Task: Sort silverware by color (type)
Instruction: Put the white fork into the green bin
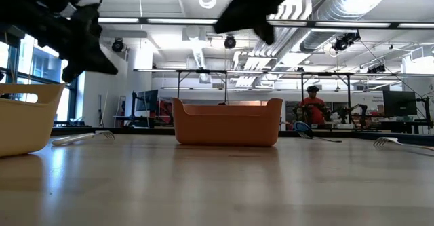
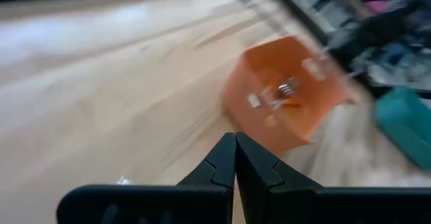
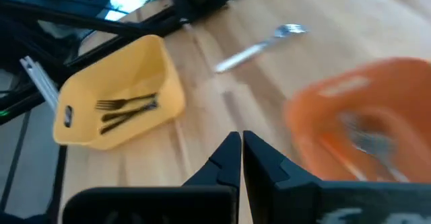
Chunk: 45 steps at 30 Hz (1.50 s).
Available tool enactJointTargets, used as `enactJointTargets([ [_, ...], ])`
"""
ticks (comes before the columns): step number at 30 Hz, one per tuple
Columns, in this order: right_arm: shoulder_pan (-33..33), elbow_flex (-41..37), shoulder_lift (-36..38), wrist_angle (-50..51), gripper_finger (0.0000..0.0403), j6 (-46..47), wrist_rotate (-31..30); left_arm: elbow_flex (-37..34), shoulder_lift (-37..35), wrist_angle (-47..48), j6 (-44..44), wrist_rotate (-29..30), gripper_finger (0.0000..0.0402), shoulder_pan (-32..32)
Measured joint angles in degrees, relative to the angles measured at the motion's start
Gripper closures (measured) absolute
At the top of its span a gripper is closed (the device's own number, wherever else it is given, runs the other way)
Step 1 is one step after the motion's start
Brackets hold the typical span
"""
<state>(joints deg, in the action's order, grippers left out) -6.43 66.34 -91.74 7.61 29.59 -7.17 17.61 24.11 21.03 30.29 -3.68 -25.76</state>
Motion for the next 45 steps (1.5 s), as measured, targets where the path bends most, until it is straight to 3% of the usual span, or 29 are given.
enactJointTargets([
  [10,4.5,-18.5,24.8,0.5,0.0403,0.0,-1.7,2.5,14.3,5.1,15.1,14.5,0.0401,10.1],
  [19,5.3,-20.8,38.3,14.6,0.0403,4.1,-2.2,8.3,27.4,12.2,29.9,18.8,0.0369,18.2],
  [33,5.3,-20.8,40.3,18.7,0.0403,1.8,-3.8,10.7,44.3,13.3,44.8,20.3,0.0276,22.4],
  [41,5.3,-20.8,40.3,18.7,0.0403,1.0,-3.8,10.9,52.0,7.6,46.1,22.8,0.0271,22.3],
  [45,5.3,-20.8,40.3,18.7,0.0403,1.2,-3.8,11.1,54.3,7.0,46.0,23.4,0.0292,22.3],
])
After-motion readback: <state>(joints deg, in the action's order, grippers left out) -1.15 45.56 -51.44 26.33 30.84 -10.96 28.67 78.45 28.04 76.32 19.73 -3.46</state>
